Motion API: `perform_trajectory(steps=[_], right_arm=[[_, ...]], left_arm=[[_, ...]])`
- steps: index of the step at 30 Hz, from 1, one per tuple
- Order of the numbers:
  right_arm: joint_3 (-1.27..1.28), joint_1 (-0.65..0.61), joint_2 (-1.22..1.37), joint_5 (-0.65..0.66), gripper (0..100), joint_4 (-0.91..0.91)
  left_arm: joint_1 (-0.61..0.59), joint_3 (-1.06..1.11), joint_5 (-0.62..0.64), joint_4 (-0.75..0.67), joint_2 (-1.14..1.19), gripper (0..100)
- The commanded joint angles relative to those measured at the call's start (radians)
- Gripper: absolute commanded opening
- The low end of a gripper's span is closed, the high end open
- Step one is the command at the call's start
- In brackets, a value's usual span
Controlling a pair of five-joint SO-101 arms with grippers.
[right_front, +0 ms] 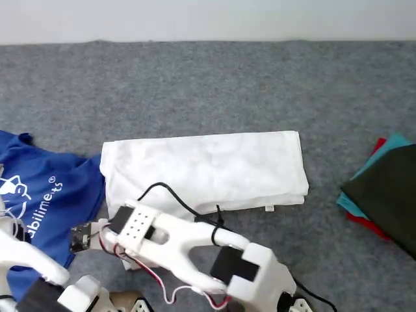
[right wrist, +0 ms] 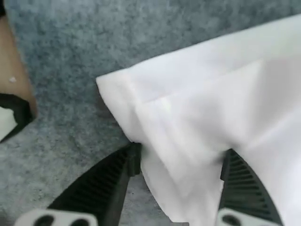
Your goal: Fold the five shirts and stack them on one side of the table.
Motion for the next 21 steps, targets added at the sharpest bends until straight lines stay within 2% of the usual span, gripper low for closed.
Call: perform_trajectory(steps=[1, 5, 12, 21], right_arm=[[-0.149, -0.002, 0.128, 0.003, 13.9, 0.085], [-0.327, 0.001, 0.255, -0.003, 0.6, 0.208], [-0.493, 0.062, 0.306, 0.002, 1.0, 0.269], [-0.560, 0.120, 0.193, 0.017, 1.0, 0.335]], left_arm=[[-0.006, -0.038, -0.009, -0.006, -0.002, 4], [-0.006, -0.038, -0.009, -0.006, -0.003, 4], [-0.003, -0.038, -0.009, -0.005, -0.003, 4], [0.002, -0.038, -0.009, -0.009, -0.003, 4]])
